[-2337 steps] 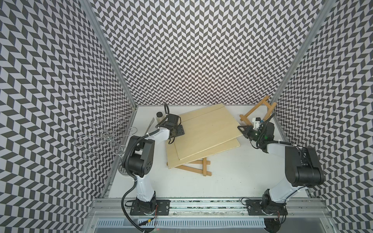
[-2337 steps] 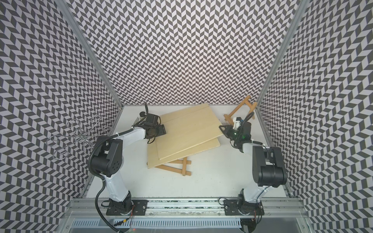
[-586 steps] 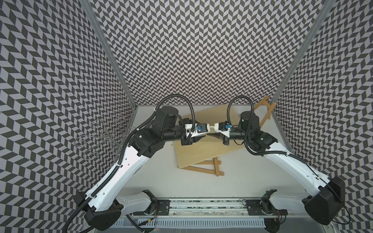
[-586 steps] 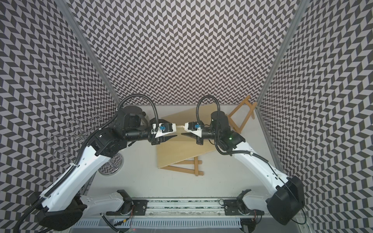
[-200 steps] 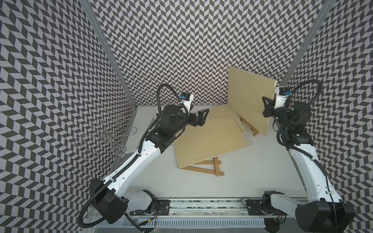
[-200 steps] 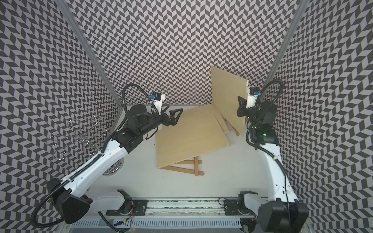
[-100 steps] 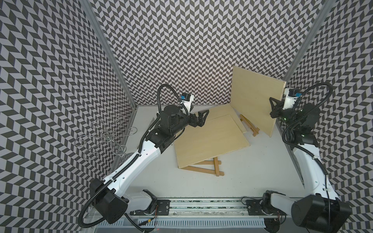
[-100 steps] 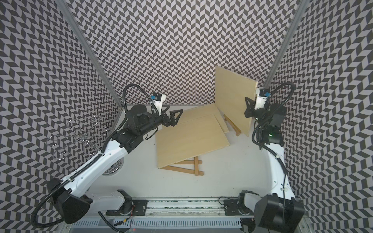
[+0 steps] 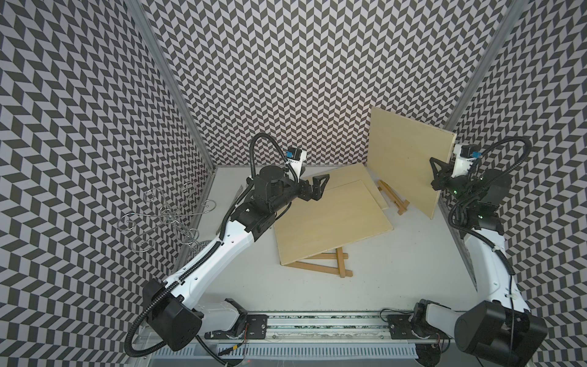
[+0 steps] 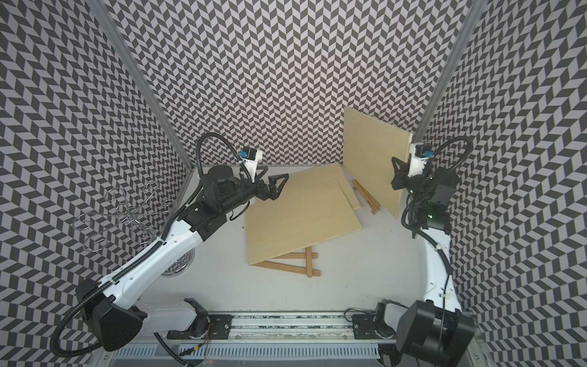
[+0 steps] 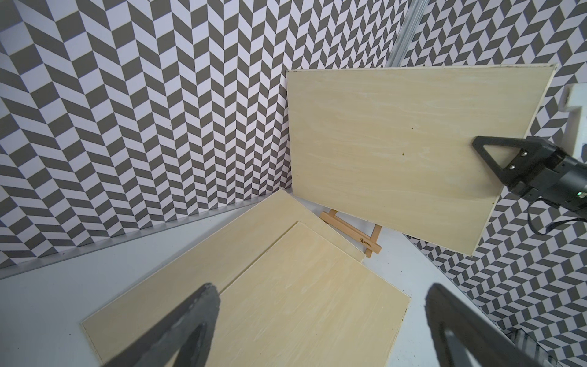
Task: Assemble the easel
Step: Place the drawing board on the easel.
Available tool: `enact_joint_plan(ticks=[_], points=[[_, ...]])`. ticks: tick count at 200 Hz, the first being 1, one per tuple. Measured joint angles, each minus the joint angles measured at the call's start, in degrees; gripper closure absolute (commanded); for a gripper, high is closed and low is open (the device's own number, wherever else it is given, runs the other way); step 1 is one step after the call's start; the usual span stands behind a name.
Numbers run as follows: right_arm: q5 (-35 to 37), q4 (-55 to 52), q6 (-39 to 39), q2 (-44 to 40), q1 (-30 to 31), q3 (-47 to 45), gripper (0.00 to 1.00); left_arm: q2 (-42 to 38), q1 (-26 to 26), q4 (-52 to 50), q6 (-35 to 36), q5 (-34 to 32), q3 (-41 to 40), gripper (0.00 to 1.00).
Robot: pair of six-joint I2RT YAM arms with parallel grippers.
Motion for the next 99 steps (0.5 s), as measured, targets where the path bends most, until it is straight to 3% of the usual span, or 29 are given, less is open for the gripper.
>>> enact_joint_plan(ticks=[99], points=[[-3.8,10.8,-6.2,-0.6,-3.2,-11.0,1.00,0.0,0.0,-0.1,0.4,0.0,0.0,0.01]])
